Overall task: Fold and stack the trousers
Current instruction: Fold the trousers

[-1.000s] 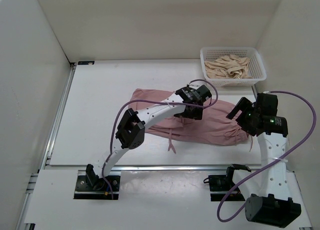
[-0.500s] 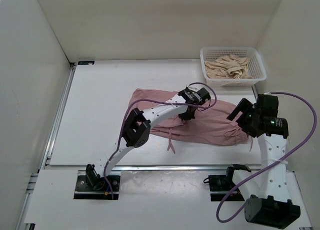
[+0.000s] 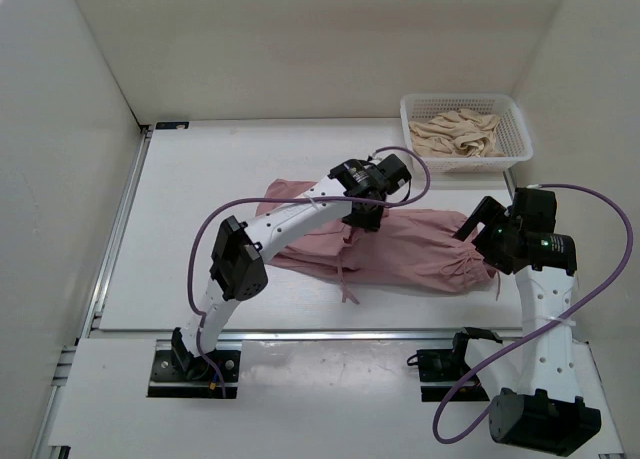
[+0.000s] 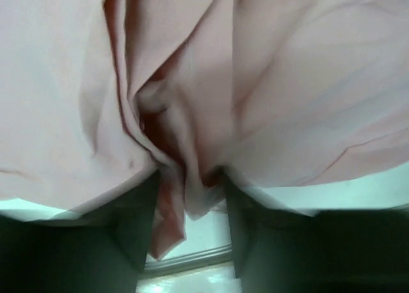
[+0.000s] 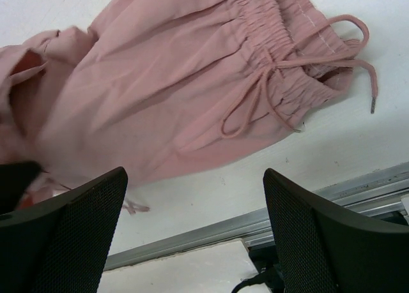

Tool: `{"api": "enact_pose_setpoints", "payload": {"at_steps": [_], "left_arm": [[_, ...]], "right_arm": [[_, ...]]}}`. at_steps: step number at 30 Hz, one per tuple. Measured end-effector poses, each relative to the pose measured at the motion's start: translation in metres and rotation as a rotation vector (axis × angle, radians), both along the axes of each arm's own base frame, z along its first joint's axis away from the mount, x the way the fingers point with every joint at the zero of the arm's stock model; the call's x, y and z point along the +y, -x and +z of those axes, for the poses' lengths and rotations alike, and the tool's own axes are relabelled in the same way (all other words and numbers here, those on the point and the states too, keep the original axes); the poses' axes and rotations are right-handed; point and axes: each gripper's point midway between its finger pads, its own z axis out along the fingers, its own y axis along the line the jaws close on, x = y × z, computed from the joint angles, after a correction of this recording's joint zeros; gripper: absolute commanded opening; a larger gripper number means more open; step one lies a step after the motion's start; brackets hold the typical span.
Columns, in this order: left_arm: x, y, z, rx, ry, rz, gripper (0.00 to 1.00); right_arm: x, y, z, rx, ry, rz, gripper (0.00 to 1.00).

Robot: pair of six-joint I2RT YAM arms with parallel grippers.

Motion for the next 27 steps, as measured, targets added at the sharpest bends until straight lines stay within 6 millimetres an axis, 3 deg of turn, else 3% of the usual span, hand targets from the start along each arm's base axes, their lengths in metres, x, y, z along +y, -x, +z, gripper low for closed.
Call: {"api": "enact_pose_setpoints", "payload": {"at_steps": [1, 2, 7, 9, 11, 14, 17, 20, 22, 25, 27], "left_arm": [[0.001, 0.003, -0.007, 0.019, -0.012, -0.009, 0.86], [0.001, 0.005, -0.014, 0.037, -0.026, -0.016, 1.00], [0.002, 0.013, -0.053, 0.105, -0.098, -0.021, 1.00], [0.009, 0.016, -0.060, 0.125, -0.125, -0.007, 0.91], [0.014, 0.015, -0.058, 0.126, -0.125, 0.008, 0.78], [0.038, 0.003, -0.042, 0.118, -0.104, 0.060, 0.77], [0.093, -0.023, -0.010, 0.089, -0.044, 0.172, 0.85], [0.171, -0.054, 0.021, 0.041, 0.052, 0.339, 0.91], [0.226, -0.066, 0.026, 0.016, 0.088, 0.464, 0.96], [0.273, -0.064, 0.000, 0.071, 0.104, 0.559, 0.99], [0.284, -0.057, -0.036, 0.162, 0.091, 0.575, 0.99]], "right_arm": [[0.000, 0.000, 0.000, 0.000, 0.000, 0.000, 0.91], [0.000, 0.000, 0.000, 0.000, 0.000, 0.000, 0.91], [0.000, 0.000, 0.001, -0.004, 0.001, 0.000, 0.93], [0.000, 0.000, 0.001, -0.004, 0.002, 0.000, 0.93], [0.000, 0.000, 0.001, -0.004, 0.002, 0.001, 0.93], [0.000, 0.000, 0.001, -0.004, 0.002, 0.001, 0.93], [0.000, 0.000, 0.001, -0.004, 0.003, 0.001, 0.93], [0.000, 0.001, 0.001, -0.005, 0.003, 0.002, 0.93], [0.000, 0.001, 0.001, -0.005, 0.003, 0.002, 0.93], [0.000, 0.000, 0.001, -0.005, 0.003, 0.002, 0.93], [0.000, 0.000, 0.001, -0.003, 0.003, 0.003, 0.93]]}}
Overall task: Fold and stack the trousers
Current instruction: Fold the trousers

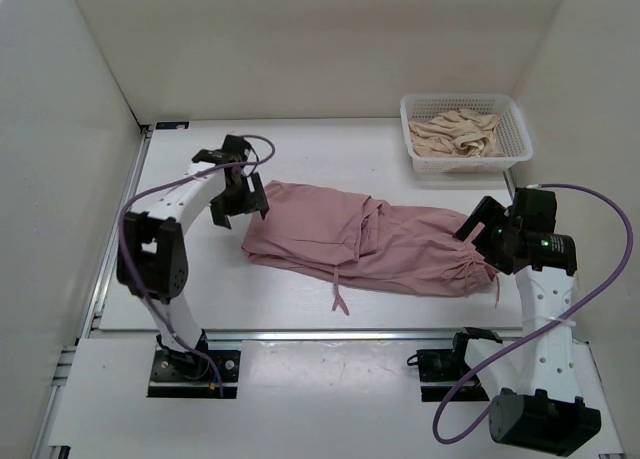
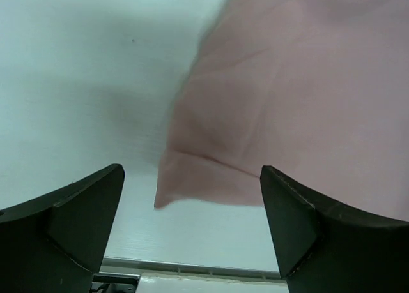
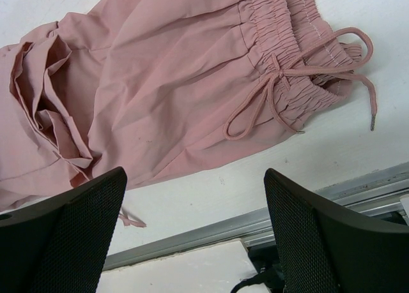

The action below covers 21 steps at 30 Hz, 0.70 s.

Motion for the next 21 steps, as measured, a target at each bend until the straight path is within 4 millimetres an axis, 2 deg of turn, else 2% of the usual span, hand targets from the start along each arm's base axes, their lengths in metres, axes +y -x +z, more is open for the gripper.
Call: {"api": "enact_pose_setpoints", "payload": {"at_steps": [4, 7, 9, 10, 11, 13, 14, 18, 21], "left_arm": [[-0.004, 0.015, -0.071, 0.194, 0.010, -0.028, 0.99], [-0.008, 0.020, -0.100, 0.269, 0.019, -0.044, 0.99], [-0.009, 0.020, -0.106, 0.281, 0.025, -0.048, 0.96], [-0.010, 0.020, -0.106, 0.279, 0.032, -0.048, 0.91], [-0.011, 0.019, -0.106, 0.279, 0.040, -0.049, 0.66], [-0.014, 0.018, -0.106, 0.282, 0.062, -0.049, 0.26], [-0.015, 0.016, -0.107, 0.282, 0.073, -0.050, 0.10], [-0.014, 0.010, -0.104, 0.264, 0.099, -0.043, 0.10], [0.005, 0.002, -0.092, 0.222, 0.082, 0.020, 0.10]], "right_arm": [[0.000, 0.000, -0.001, 0.004, 0.002, 0.003, 0.93], [0.000, 0.000, -0.001, 0.004, 0.002, 0.004, 0.93], [0.000, 0.000, -0.001, 0.004, 0.003, 0.004, 0.93], [0.000, 0.000, -0.001, 0.004, 0.003, 0.004, 0.93], [0.000, 0.000, -0.001, 0.004, 0.003, 0.004, 0.93], [0.000, 0.000, -0.001, 0.004, 0.003, 0.005, 0.93], [0.000, 0.000, -0.001, 0.004, 0.003, 0.005, 0.93], [0.000, 0.000, -0.001, 0.004, 0.004, 0.006, 0.93], [0.000, 0.000, -0.001, 0.004, 0.005, 0.007, 0.93]]}}
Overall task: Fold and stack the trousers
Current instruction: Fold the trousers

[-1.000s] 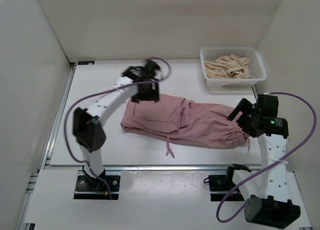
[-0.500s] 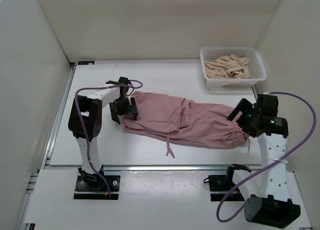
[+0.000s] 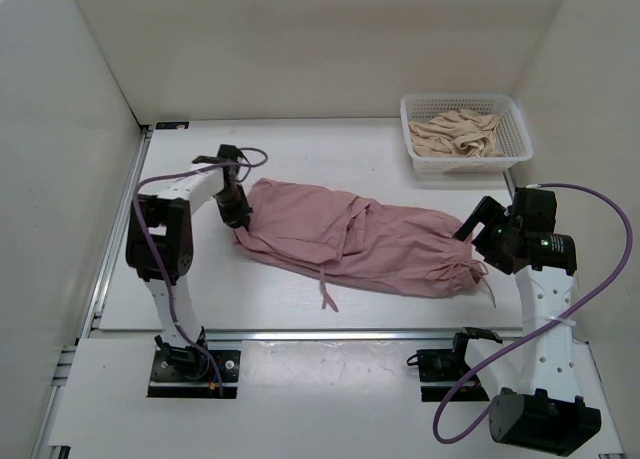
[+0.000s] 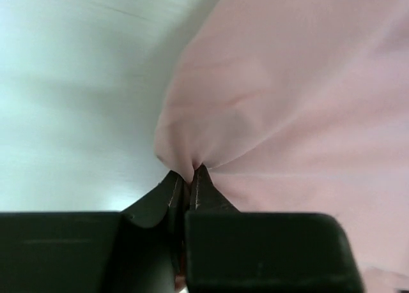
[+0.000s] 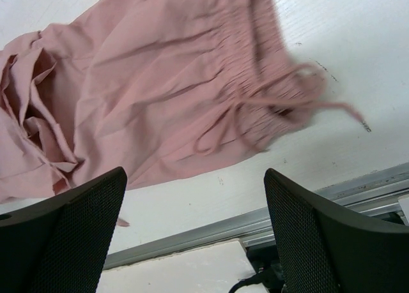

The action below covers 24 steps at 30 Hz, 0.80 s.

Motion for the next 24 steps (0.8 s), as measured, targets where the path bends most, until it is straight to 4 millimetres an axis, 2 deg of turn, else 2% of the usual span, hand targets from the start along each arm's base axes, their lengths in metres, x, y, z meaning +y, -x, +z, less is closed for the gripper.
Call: {"api": "enact_pose_setpoints", "payload": {"at_steps": [3, 7, 10, 12, 15, 18, 21, 24], "left_arm": [[0.040, -0.013, 0.038, -0.098, -0.049, 0.104, 0.10], [0.091, -0.038, 0.123, -0.299, -0.154, 0.216, 0.10], [0.102, -0.052, 0.186, -0.454, -0.202, 0.233, 0.10], [0.100, -0.053, 0.217, -0.520, -0.224, 0.217, 0.10], [0.082, -0.053, 0.246, -0.579, -0.234, 0.162, 0.10], [0.046, -0.048, 0.256, -0.599, -0.221, 0.069, 0.10], [-0.002, -0.043, 0.257, -0.602, -0.196, -0.042, 0.10], [-0.057, -0.031, 0.247, -0.589, -0.169, -0.154, 0.10]], "right_arm": [[0.001, 0.000, 0.000, 0.002, -0.004, 0.003, 0.93], [0.002, -0.001, -0.001, 0.006, -0.012, 0.008, 0.93], [0.004, -0.001, -0.001, 0.004, -0.018, 0.013, 0.93], [0.004, -0.001, -0.001, 0.003, -0.020, 0.014, 0.93], [0.005, -0.002, 0.000, 0.001, -0.022, 0.016, 0.93], [0.005, -0.002, 0.000, -0.001, -0.026, 0.018, 0.93], [0.006, -0.002, 0.000, -0.002, -0.029, 0.018, 0.93], [0.006, -0.002, 0.000, -0.003, -0.030, 0.017, 0.93]]}}
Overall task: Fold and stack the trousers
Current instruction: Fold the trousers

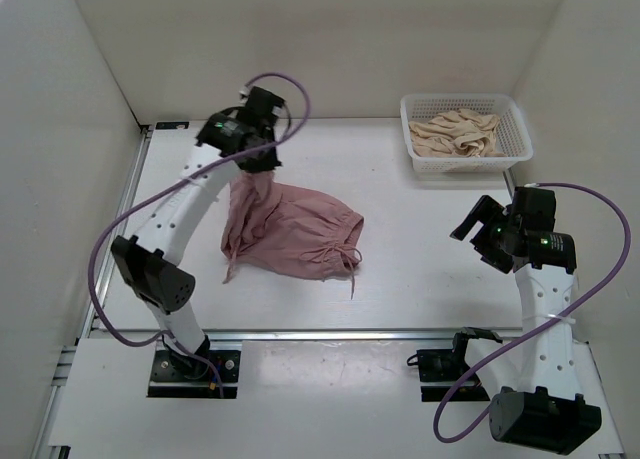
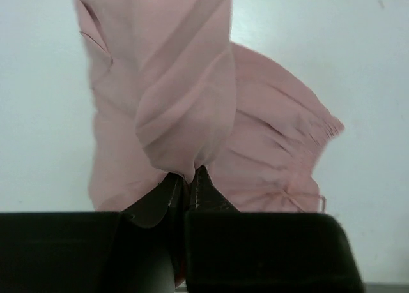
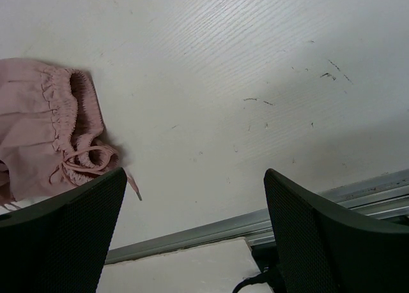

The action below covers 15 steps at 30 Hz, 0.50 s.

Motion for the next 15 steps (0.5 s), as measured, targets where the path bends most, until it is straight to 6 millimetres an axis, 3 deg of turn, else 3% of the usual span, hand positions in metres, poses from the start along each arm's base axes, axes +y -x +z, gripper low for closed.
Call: {"api": "enact_pose_setpoints", "payload": {"at_steps": [5, 6, 8, 9, 10, 12, 15], "left_arm": [[-0.097, 0.041, -0.032, 0.069, -0.019, -0.180, 0.12], [-0.115, 0.052, -0.041, 0.086, -0.021, -0.211, 0.31], [-0.150, 0.078, -0.058, 0.127, -0.026, -0.282, 0.58], [-0.164, 0.092, -0.066, 0.149, -0.024, -0.312, 0.87], [-0.176, 0.105, -0.072, 0.171, -0.024, -0.348, 0.93], [-0.193, 0.129, -0.083, 0.207, -0.019, -0.397, 0.96], [-0.193, 0.144, -0.090, 0.239, -0.038, -0.414, 0.94]], "right_arm": [[0.000, 0.000, 0.000, 0.000, -0.001, 0.000, 0.93], [0.000, 0.000, 0.000, 0.000, -0.001, 0.000, 0.93], [0.000, 0.000, 0.000, 0.000, 0.000, -0.001, 0.93], [0.000, 0.000, 0.000, 0.000, 0.000, 0.000, 0.93], [0.000, 0.000, 0.000, 0.000, 0.001, 0.000, 0.93], [0.000, 0.000, 0.000, 0.002, 0.001, 0.000, 0.93], [0.000, -0.001, -0.002, 0.008, 0.001, 0.002, 0.93]]}}
